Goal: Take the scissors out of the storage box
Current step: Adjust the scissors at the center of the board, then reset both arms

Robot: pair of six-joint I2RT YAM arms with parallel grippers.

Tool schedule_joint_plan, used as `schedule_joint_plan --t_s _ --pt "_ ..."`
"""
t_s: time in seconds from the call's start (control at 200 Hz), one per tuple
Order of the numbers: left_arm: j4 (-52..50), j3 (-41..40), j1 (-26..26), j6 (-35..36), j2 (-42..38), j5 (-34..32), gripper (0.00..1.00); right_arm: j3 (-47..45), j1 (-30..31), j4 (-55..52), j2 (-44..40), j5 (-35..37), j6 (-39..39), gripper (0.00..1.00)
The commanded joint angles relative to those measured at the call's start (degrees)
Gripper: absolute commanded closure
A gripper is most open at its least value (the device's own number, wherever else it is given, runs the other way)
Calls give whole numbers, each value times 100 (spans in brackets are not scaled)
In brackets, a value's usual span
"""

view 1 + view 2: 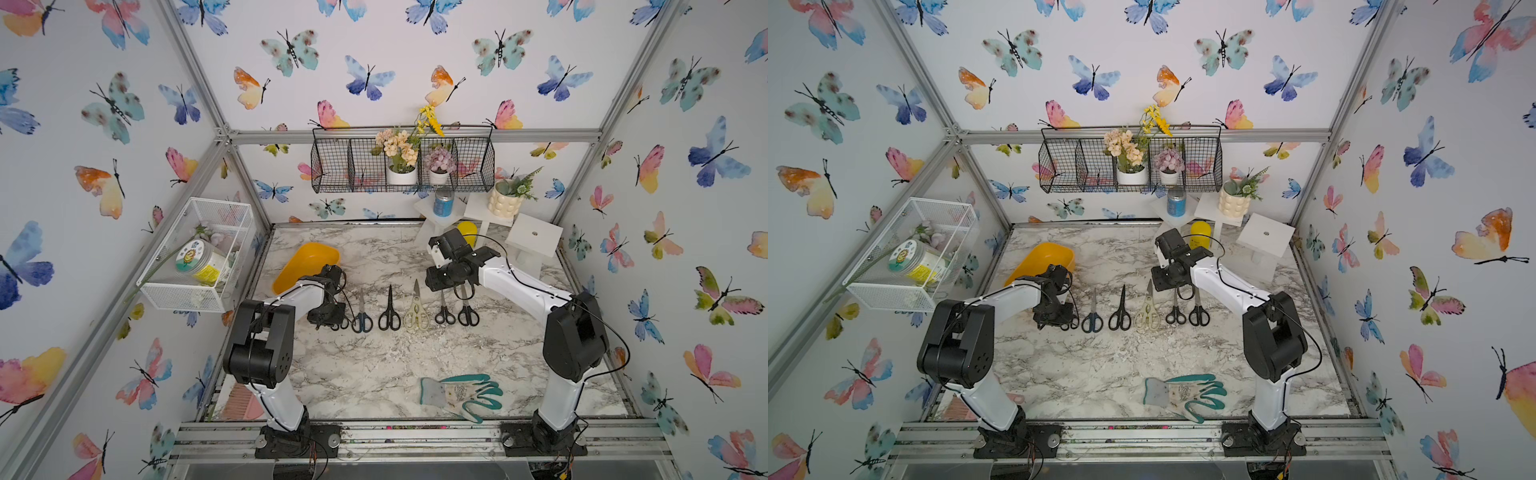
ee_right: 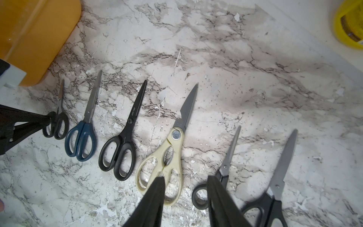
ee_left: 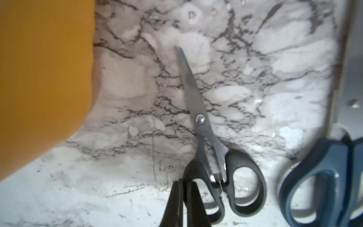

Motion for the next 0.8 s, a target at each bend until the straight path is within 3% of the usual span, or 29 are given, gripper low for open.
schedule_joint_plan --t_s 0.0,0.065,0.38,0.4,0.44,0.521,0.561,0.586,0.606,0.621,0.631,0.796 --pt "-302 97 4 -65 -37 -390 90 -64 33 -45 -74 -100 -39 58" --pt "-277 132 10 -105 -94 -347 83 -99 33 -33 -93 -107 -31 56" --pt "-225 554 11 -252 -848 302 76 -317 33 105 -354 49 13 37" --pt "-211 580 6 -270 -901 381 76 -334 33 111 -384 106 26 34" --pt "-190 653 9 -304 -1002 583 74 -387 33 151 -466 223 42 14" --pt "-107 761 5 -365 -1195 1024 71 -500 33 274 -647 464 49 4" --pt "-20 798 8 -386 -1293 1289 65 -566 26 342 -745 612 41 2" --pt "46 812 7 -408 -1379 1430 50 -609 19 373 -803 710 32 1" --pt "114 811 -4 -434 -1435 1521 32 -635 11 390 -850 777 23 1" --pt "156 805 0 -450 -1476 1584 5 -658 2 402 -886 828 18 1" --pt "204 800 -3 -462 -1506 1621 0 -678 -1 415 -911 861 19 1" --pt "736 651 -7 -691 -1872 1571 1 -1327 -159 929 -1492 1530 79 1"
